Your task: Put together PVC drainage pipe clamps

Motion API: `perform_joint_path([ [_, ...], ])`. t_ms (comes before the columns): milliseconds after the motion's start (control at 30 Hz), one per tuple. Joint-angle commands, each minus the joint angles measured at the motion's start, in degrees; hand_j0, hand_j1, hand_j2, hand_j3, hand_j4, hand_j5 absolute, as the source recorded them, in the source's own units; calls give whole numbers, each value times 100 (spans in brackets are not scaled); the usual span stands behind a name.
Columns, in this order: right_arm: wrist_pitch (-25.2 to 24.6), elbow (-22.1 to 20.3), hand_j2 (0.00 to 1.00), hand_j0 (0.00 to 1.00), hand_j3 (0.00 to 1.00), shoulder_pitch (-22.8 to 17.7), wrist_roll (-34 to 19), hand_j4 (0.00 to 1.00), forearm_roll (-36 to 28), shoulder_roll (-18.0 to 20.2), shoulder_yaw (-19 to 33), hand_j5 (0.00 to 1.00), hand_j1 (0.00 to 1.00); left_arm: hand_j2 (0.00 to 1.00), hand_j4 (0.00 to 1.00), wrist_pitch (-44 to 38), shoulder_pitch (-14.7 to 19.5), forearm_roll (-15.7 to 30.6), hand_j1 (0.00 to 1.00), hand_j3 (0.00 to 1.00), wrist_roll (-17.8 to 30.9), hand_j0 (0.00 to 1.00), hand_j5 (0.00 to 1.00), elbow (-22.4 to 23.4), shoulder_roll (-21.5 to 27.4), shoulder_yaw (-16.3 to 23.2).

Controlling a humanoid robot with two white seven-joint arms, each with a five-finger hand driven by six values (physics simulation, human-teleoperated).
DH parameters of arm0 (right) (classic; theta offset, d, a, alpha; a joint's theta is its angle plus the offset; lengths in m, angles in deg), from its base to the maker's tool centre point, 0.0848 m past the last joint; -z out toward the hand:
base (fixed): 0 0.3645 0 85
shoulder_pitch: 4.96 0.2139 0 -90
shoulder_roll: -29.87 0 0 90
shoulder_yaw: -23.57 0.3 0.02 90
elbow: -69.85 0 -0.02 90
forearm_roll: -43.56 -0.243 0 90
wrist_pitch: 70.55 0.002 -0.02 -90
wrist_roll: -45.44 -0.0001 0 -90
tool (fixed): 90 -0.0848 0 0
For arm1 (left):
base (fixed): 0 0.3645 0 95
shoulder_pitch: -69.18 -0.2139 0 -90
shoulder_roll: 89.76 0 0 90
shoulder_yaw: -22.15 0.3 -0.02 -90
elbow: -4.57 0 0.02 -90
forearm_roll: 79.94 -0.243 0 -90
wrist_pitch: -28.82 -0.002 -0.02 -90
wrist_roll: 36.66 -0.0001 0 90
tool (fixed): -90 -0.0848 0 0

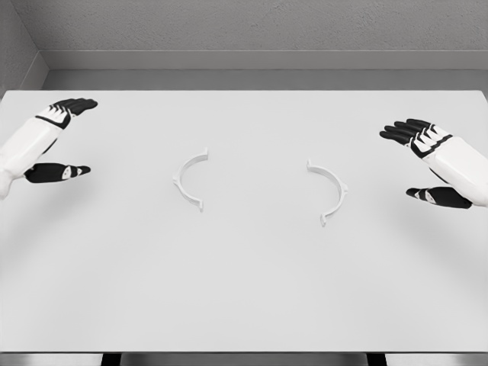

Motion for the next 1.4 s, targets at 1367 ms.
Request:
perform_joint_path([
  [1367, -623, 1319, 100, 100, 100, 1977, -550, 100, 1860, -789, -2336, 100, 100, 100, 100, 0, 1688, -297, 100, 100, -3, 100, 100, 1802, -1296, 1798],
])
